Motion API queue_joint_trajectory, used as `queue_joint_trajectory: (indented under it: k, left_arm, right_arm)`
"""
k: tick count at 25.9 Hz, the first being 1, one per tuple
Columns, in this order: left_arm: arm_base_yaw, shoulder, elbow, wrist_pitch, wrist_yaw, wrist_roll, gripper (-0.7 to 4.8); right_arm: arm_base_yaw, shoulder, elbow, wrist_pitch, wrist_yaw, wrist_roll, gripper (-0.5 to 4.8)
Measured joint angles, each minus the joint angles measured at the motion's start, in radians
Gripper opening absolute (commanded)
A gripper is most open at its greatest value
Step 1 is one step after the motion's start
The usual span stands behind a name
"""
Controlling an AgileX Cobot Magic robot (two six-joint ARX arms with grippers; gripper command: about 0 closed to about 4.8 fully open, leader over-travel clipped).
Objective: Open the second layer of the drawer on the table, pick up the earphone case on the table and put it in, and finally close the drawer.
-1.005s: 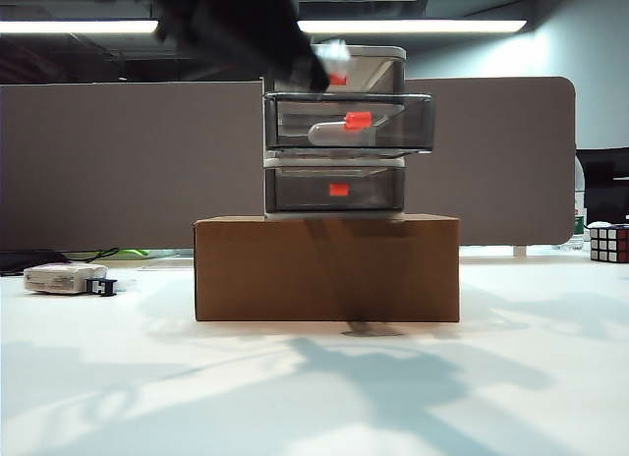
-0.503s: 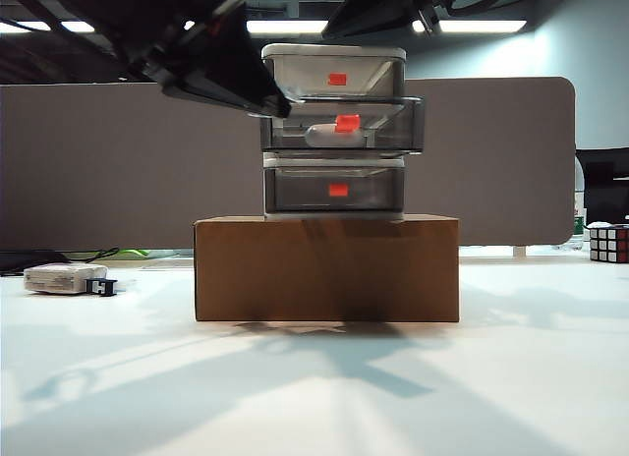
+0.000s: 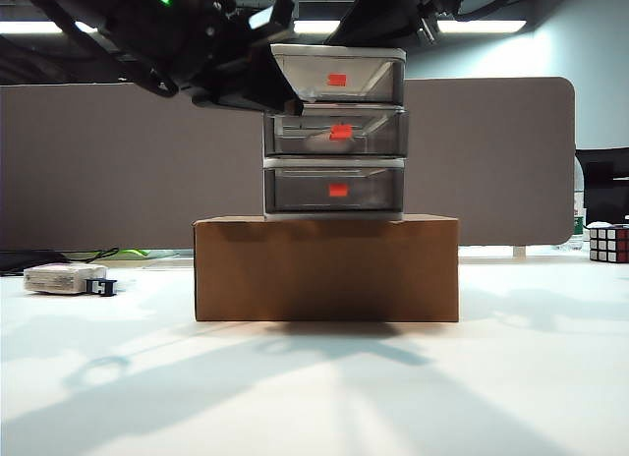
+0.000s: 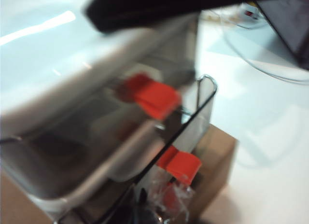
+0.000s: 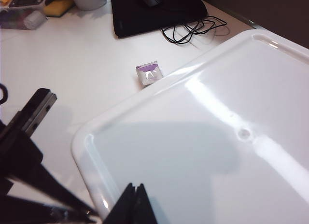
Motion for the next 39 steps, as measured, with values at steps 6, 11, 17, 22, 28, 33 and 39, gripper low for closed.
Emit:
queue_joint_trajectory:
  k: [6, 11, 17, 22, 28, 33, 39]
  left_arm:
    - [0.003, 0.033, -0.003, 0.059, -0.056, 0.003, -0.06]
    - [0.004, -0.007, -0.005, 0.019, 0.023, 0.003, -0.06]
    - [0.002, -0.234, -0.053, -0.113, 0.171, 0.004, -0.06]
    - [0.003, -0.618, -0.202, -0.366, 0.064, 0.011, -0.06]
    - [0.002, -1.095, -0.333, -0.5, -0.014, -0.054, -0.06]
    - [0.003, -1.265, -0.388, -0.654, -0.184, -0.109, -0.06]
    - [0.003, -1.326, -0.416, -0.77, -0.257, -0.15, -0.06]
  right_arm:
    - [0.0, -0.005, 0.002, -0.018, 0.022, -0.034, -0.05]
    - [0.0, -0.042, -0.006, -0.03, 0.028, -0.063, -0.05]
    - [-0.002, -0.241, -0.004, -0.077, 0.04, -0.085, -0.05]
    - [-0.011, -0.516, -0.116, -0.231, 0.073, -0.14, -0.05]
    - [-0.01, -1.004, -0.506, -0.227, 0.164, -0.032, -0.05]
    - [-0.011, -1.32, -0.718, -0.243, 0.364, 0.097, -0.05]
    - [-0.01, -1.578, -0.887, -0.236, 0.579, 0.145, -0.05]
